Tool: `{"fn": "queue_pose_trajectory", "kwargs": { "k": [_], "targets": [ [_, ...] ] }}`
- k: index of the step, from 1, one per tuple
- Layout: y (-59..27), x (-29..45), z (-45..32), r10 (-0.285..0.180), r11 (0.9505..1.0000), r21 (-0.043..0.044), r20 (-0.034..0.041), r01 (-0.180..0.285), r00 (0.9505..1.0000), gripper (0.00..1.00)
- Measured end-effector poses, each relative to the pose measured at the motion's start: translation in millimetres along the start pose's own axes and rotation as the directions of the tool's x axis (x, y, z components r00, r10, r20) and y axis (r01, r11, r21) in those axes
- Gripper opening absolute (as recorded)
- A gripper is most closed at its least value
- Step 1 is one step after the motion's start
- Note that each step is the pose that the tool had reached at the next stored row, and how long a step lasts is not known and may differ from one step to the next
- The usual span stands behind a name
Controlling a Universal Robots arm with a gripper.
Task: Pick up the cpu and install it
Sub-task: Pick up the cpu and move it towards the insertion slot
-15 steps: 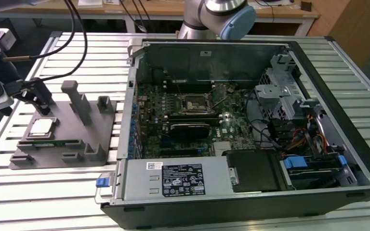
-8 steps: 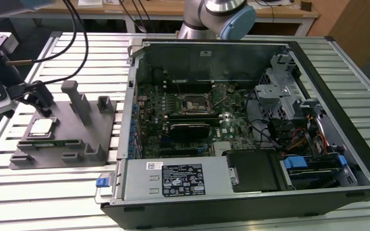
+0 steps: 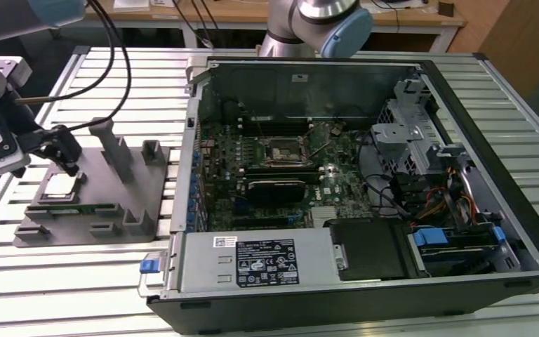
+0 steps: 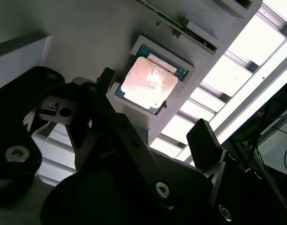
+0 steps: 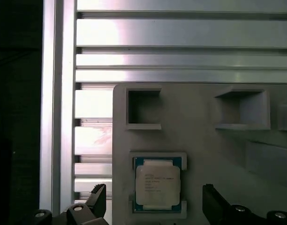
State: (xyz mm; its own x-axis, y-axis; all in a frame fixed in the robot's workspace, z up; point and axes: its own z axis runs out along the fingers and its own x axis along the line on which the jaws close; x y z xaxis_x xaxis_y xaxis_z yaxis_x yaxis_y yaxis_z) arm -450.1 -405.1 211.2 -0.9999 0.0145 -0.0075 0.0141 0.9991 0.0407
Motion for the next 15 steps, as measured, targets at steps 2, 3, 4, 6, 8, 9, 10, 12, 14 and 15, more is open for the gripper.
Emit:
{"fn": "queue_pose_trajectory", "kwargs": {
  "k": [2, 3, 4, 6, 8, 9, 10, 12, 14, 15],
  "targets": [
    [-0.1, 0.0, 3.6, 0.0, 1.0, 0.0, 0.0, 0.0, 1.0, 0.89],
    [-0.2, 0.0, 5.4, 0.0, 1.0, 0.0, 0.0, 0.0, 1.0, 0.89],
    [-0.3, 0.0, 7.2, 0.0, 1.0, 0.0, 0.0001, 0.0, 1.0, 0.89],
    [-0.4, 0.1, 10.5, 0.0, 1.0, 0.0, 0.0, 0.0, 1.0, 0.89],
    [-0.5, 0.1, 13.1, 0.0, 1.0, 0.0, 0.0001, 0.0, 1.0, 0.89],
    [-0.6, 0.1, 14.3, 0.0, 1.0, 0.0, 0.0, 0.0, 1.0, 0.89],
    [-0.6, 0.1, 15.6, 0.0, 1.0, 0.0, 0.0, 0.0, 1.0, 0.89],
    [-0.7, 0.1, 18.2, 0.0, 1.0, 0.0, 0.0001, 0.0, 1.0, 0.89],
    [-0.8, 0.1, 20.4, 0.0, 1.0, 0.0, 0.0, 0.0, 1.0, 0.89],
    [-0.9, 0.1, 21.4, 0.0, 1.0, 0.0, 0.0001, 0.0, 1.0, 0.89]
  ]
}}
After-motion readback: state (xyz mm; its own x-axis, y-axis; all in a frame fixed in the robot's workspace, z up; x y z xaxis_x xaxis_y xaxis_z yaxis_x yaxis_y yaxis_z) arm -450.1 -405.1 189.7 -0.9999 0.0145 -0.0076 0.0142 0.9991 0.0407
